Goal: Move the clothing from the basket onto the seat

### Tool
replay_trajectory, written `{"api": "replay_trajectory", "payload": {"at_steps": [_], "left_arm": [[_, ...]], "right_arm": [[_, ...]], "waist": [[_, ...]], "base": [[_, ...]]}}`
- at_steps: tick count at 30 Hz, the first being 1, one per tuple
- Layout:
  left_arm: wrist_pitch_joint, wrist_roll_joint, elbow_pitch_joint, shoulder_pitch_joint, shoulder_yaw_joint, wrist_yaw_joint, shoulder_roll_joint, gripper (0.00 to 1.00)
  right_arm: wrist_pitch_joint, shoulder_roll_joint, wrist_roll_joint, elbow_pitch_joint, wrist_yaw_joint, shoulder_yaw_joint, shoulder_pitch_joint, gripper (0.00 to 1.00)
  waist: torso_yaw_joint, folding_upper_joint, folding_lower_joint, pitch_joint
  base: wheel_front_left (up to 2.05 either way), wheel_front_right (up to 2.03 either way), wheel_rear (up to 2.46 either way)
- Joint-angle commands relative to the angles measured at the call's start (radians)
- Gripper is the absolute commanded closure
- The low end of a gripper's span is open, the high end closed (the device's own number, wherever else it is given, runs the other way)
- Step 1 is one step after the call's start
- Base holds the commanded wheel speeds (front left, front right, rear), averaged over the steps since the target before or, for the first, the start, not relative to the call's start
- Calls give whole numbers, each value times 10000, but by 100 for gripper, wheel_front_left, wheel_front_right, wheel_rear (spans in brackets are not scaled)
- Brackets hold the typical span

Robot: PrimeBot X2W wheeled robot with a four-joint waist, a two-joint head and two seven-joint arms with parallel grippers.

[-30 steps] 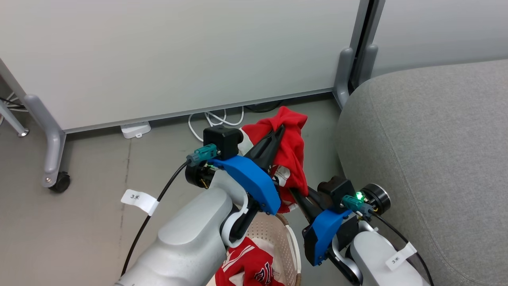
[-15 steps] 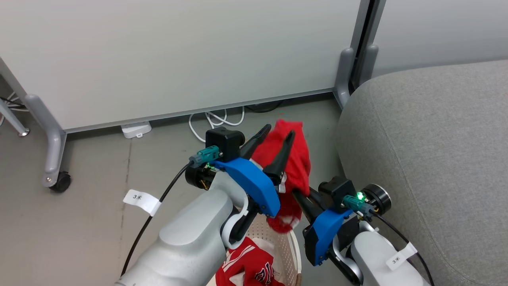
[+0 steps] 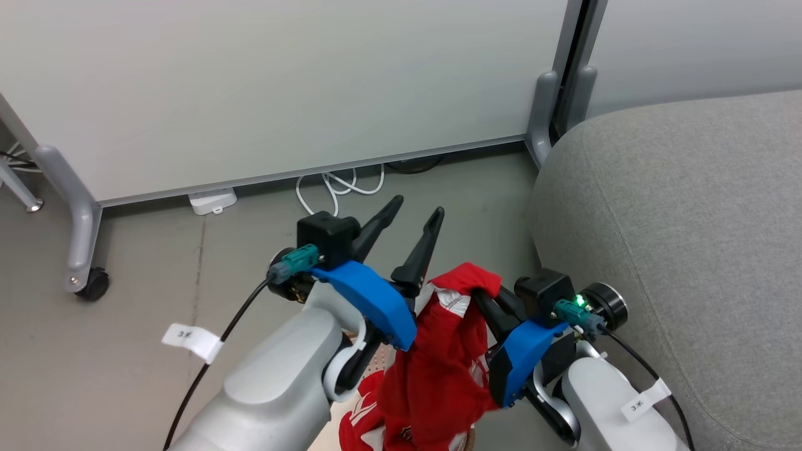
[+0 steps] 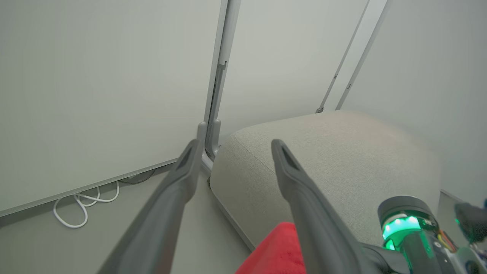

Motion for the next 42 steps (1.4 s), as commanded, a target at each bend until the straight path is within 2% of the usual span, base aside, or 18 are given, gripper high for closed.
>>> {"api": "replay_trajectory", "payload": {"at_steps": [1,6,11,18,20,27,34,42], "left_arm": [[-68,401,-493,341,474,-41,305,0],[-67,1689,-1951,1681,1865,-7,880,0],[-60,2647,-2917,2987,3001,-117,1123,0],[-61,3855,-4070,4834,4763,-307,1147,0],[-62,4286,-4420,5435,5400,-377,1139,0],[-64,5012,-5060,6418,6659,-464,1104,0],[-63,5434,-5290,6809,7160,-517,1107,0],[-63,5509,-5285,6595,6854,-488,1264,0]], "right_arm": [[-60,-31,-83,-203,5,-162,66,100],[-44,-31,-209,-734,5,-524,212,100],[67,-31,-282,-1256,5,-801,338,100],[254,-29,-429,-2254,5,-1240,558,100],[333,-28,-403,-2608,5,-1338,686,100],[398,-28,-263,-3108,5,-1451,966,100],[340,-26,-93,-3342,5,-1420,1163,100],[230,-23,61,-3378,5,-1442,1241,100]], "waist": [[-38,0,1,44],[-214,0,1,141],[-474,0,1,200],[-1147,0,1,370],[-1540,0,1,464],[-2519,0,1,712],[-3364,0,1,895],[-3913,0,1,1043]], "base": [[0,0,0],[0,0,0],[0,0,0],[0,0,0],[0,0,0],[0,0,0],[0,0,0],[0,0,0]]}}
